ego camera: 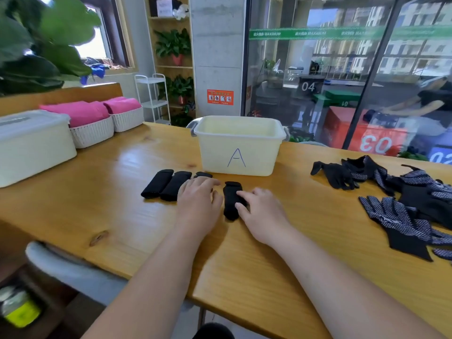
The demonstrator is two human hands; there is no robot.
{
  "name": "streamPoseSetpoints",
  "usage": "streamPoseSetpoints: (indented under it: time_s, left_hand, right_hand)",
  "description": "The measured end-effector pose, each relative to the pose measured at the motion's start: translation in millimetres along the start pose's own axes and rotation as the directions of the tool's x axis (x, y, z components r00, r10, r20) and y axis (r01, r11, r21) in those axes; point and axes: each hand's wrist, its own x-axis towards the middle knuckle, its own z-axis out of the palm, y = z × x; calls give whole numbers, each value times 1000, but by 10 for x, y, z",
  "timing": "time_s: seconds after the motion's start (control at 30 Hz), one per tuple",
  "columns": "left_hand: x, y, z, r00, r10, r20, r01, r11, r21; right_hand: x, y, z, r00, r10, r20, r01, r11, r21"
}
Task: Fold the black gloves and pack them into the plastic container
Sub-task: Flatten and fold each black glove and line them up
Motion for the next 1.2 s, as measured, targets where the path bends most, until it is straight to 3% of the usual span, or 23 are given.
streamPoseSetpoints:
  time_s: [0.13, 0.23, 0.6, 0.8, 1.2]
  left_hand:
    - [32, -90, -9, 982, -162, -93, 153, 983, -97]
    - [62, -108, -7, 978, -185, -95, 175, 979, -106]
    - [40, 1, 118, 998, 15, -59, -17, 999, -33]
    - [-10, 507, 299, 965, 233, 120, -234, 972, -5]
    - [-51, 1756, 860, 857, 329, 396, -306, 944, -122]
  right_hand:
    - [285, -220, 176, 1000, 31, 4, -31, 999, -43]
    - [444, -345, 251, 999, 34, 32, -32, 997, -68]
    - [236, -10, 43, 999, -10, 32, 10, 1000, 6]
    - [-55, 580, -249, 997, 82, 13, -82, 995, -54]
    - [-764, 1620, -743, 944, 313, -106, -328, 922, -206]
